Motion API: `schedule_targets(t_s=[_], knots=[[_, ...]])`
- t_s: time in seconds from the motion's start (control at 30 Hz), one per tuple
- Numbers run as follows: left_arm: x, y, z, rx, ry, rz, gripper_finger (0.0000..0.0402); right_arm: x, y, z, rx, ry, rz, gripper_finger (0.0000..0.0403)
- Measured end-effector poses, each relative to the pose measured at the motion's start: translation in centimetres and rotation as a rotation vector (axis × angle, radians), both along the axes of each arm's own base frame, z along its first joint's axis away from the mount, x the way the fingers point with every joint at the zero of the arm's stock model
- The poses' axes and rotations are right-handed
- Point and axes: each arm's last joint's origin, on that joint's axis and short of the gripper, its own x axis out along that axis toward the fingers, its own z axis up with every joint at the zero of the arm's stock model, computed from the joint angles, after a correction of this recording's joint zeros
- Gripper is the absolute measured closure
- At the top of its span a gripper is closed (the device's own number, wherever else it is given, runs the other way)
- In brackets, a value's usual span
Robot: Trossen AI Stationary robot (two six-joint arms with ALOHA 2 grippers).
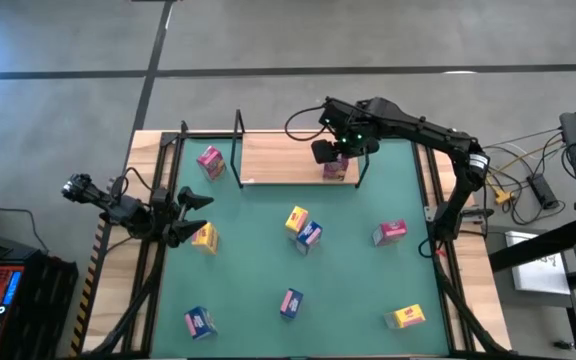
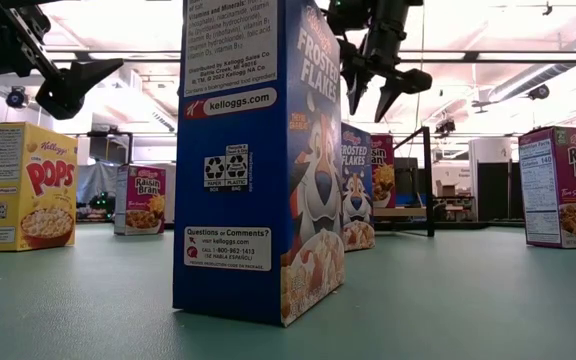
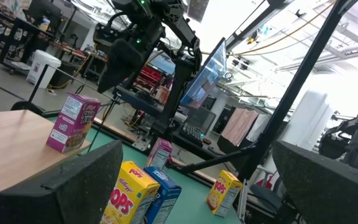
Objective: Stack cereal on shelf
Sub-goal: Put the top right pink cereal box on the shelf
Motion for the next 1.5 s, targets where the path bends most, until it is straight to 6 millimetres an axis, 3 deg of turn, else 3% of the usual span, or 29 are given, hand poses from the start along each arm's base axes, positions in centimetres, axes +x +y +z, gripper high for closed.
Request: schedule_targets(t_s=[0.43, 0.6, 1.1, 1.5], knots=[[0.0, 0.0, 0.0, 0.000, 0.000, 0.000, 0.0003, 0.3, -0.2, 0.1, -0.018, -0.033, -0.019, 0.0193], [0.0, 0.0, 0.0, 0.000, 0.000, 0.000, 0.0003, 0.3, -0.1, 0.1, -0.061, -0.007, -0.099, 0.0190], [0.0, 0.0, 0.0, 0.000, 0.000, 0.001, 0.0003, 1.5, -0.2, -1.9, -0.006, 0.045, -0.303, 0.0082], [0.0, 0.0, 0.0, 0.000, 0.000, 0.000, 0.0003, 1.7, -0.2, -1.1, -0.037, 0.016, -0.290, 0.0069]])
